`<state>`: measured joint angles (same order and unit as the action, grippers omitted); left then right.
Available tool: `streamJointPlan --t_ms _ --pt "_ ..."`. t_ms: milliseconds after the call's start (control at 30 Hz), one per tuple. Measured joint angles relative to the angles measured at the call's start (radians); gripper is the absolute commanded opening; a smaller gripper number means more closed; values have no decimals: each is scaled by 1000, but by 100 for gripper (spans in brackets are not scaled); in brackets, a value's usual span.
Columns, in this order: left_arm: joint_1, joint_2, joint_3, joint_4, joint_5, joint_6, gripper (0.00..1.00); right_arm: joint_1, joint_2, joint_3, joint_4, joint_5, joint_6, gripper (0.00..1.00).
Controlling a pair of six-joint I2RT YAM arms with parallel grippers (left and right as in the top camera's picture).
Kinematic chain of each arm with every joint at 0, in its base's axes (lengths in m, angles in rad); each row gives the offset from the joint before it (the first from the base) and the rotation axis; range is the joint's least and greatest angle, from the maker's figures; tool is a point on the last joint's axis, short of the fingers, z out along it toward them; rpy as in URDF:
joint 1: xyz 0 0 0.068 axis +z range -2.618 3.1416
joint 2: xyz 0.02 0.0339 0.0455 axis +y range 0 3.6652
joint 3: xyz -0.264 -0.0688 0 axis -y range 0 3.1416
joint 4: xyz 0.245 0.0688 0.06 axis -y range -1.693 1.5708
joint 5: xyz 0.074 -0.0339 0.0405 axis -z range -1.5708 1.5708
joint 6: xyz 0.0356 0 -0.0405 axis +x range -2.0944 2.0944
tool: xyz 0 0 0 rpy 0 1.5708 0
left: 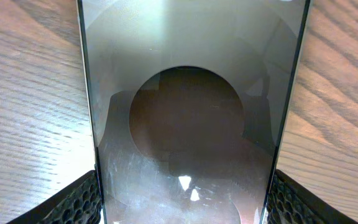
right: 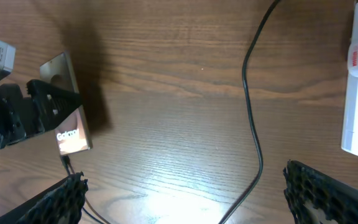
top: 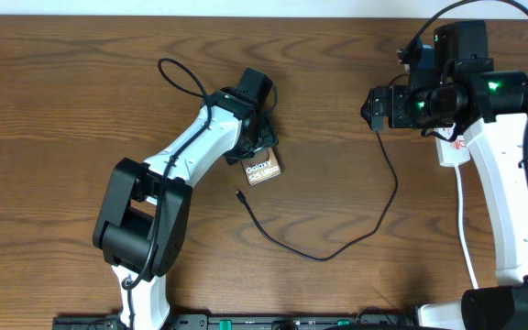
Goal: Plug charger to phone and switch on socket
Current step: 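Lift the phone box and rotate it upright with the left gripper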
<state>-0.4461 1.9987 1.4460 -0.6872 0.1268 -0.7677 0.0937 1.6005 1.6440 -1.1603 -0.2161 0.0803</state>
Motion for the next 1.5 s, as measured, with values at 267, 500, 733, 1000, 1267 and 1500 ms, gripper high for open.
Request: streamJointPlan --t_ms 267,500,733,1000,1267,1500 --pt "0 0 0 55 61 -48 55 0 2 -2 2 -17 8 99" --pt "12 0 0 71 116 -79 35 0 2 -2 3 -20 8 99" --pt "57 0 0 71 157 -120 22 0 2 -2 3 -20 8 99" --pt "70 0 0 86 184 -158 7 0 2 -2 8 -20 24 99" --pt "71 0 0 86 248 -344 7 0 2 -2 14 -20 46 99" --pt "95 0 0 85 438 -526 8 0 2 -2 14 -20 46 99"
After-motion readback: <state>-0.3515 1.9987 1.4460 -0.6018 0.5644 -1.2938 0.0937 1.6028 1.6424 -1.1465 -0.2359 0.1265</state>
